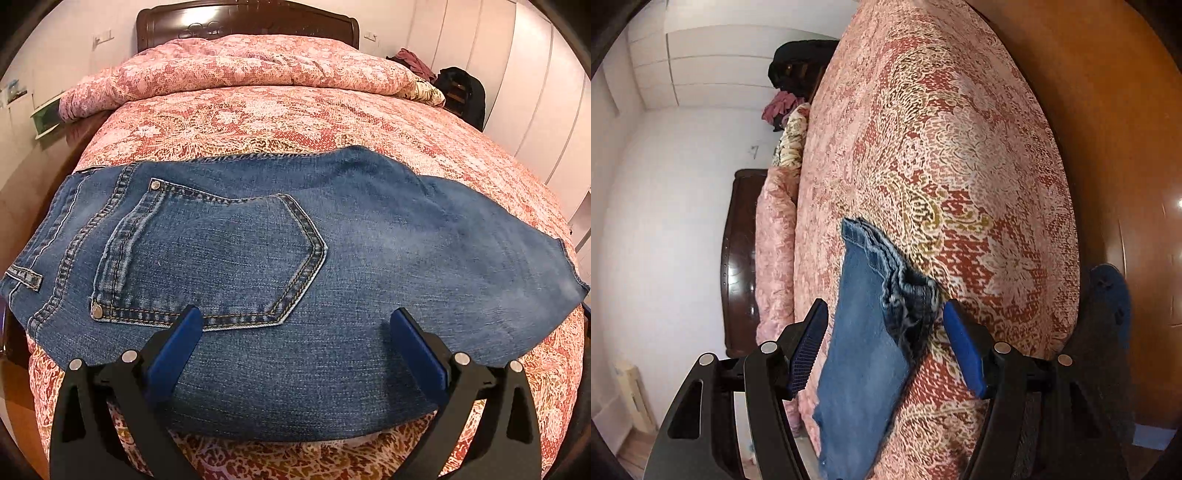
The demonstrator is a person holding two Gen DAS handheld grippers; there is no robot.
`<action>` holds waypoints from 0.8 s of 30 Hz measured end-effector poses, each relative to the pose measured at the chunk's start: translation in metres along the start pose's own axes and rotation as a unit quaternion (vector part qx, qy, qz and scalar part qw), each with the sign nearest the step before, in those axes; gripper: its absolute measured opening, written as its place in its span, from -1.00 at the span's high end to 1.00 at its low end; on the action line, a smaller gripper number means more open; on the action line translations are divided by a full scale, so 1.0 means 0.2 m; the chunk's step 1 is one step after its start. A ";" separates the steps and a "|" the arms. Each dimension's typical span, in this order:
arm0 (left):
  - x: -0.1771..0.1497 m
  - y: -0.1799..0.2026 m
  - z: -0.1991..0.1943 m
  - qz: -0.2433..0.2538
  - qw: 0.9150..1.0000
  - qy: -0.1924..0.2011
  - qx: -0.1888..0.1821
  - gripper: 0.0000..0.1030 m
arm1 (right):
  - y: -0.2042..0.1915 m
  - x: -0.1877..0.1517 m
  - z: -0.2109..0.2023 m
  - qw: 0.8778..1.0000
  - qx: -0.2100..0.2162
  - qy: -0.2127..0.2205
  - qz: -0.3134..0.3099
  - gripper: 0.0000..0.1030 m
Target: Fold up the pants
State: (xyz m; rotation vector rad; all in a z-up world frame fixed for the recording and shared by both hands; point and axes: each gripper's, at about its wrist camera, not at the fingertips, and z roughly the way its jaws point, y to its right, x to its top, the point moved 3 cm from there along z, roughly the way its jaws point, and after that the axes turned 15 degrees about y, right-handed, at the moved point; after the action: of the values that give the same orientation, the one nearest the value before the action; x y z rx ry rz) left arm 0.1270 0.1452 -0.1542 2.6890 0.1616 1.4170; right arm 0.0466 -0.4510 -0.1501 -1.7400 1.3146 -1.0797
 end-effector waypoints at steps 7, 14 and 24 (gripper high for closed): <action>0.00 0.00 0.00 0.000 1.000 0.000 0.000 -0.96 | -0.03 0.00 0.02 1.000 0.004 -0.003 -0.023 -0.24; 0.00 0.00 0.00 0.001 1.000 0.000 0.001 -0.96 | -0.01 -0.01 0.04 0.999 -0.006 -0.021 -0.034 0.67; 0.00 0.00 0.00 -0.001 1.000 0.001 -0.001 -0.96 | -0.55 -0.17 -0.07 0.987 0.078 -0.009 -0.143 0.70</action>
State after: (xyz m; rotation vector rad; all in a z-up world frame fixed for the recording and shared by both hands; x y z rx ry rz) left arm 0.1263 0.1446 -0.1545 2.6860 0.1634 1.4173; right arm 0.0714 -0.3925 -0.0541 -1.8508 0.9590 -1.2851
